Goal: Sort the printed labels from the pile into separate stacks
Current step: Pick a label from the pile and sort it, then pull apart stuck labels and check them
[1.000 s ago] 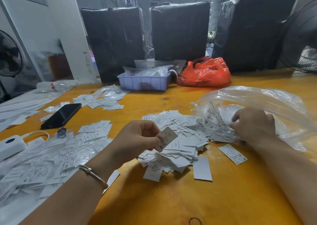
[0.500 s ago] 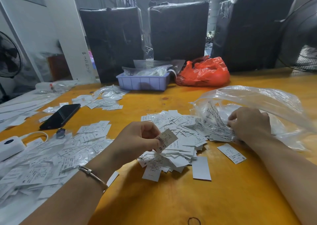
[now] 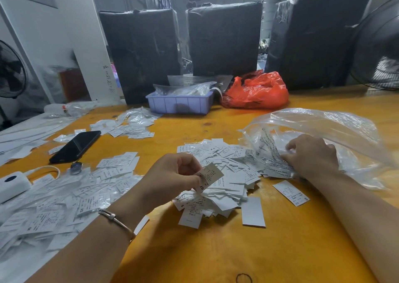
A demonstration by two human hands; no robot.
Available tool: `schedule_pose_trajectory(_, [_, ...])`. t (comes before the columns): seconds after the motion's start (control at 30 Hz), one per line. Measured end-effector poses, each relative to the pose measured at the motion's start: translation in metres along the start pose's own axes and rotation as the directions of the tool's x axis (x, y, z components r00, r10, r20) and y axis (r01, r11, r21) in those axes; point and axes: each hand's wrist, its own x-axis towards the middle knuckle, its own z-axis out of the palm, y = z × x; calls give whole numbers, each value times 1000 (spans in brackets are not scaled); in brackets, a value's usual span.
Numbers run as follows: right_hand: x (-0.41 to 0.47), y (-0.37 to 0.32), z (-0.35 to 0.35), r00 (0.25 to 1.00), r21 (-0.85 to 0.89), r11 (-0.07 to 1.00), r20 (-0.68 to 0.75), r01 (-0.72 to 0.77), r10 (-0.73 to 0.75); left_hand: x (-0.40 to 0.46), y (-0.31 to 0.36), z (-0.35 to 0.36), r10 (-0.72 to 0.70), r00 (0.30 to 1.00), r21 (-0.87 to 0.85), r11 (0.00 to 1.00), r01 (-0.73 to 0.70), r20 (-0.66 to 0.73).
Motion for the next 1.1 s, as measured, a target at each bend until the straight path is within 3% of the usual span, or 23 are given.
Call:
schedule_pose_trajectory(0.17, [-2,0,0,995,124,992,-103,17,-4,0,0,0,1,1000,-7,1000,-1,-3])
schedule_pose_trajectory(0.37, [0,-1,3,999,5,1000,33,-1,1,0,-1,0,-2,1000,-13,1000,2,3])
schedule_pose_trajectory(0.67, [-7,-2,-4,970,335,942,-234,24,59,0,-2,0,8,1000,-28,1000,-8,2])
schedule_pose_trajectory(0.73, [-10,-8,-9,951,504,863,-280,27,134,0,-3,-1,7,1000,-29,1000,-7,7])
schedule_pose_trajectory(0.77, [-13,-12,-12,950,638,770,-250,17,186,1,-3,-1,7,1000,-43,999,-6,15])
schedule_pose_trajectory(0.83, [-23,-24,-21,971,873,484,-61,-59,229,1,-2,-2,0,999,-92,996,4,34])
schedule_pose_trajectory(0.9, [-36,-37,-25,982,954,246,148,-173,119,0,-1,-3,-13,999,-144,989,20,48])
schedule_pose_trajectory(0.93, [-42,-44,-26,976,957,191,217,-218,28,0,0,-3,-14,998,-171,985,23,54])
schedule_pose_trajectory(1.0, [-54,-55,-26,946,950,191,279,-246,-166,-1,2,-4,-5,998,-235,972,19,62])
schedule_pose_trajectory(1.1, [-68,-66,-26,892,963,242,211,-120,-400,-2,5,-3,9,996,-317,948,18,83])
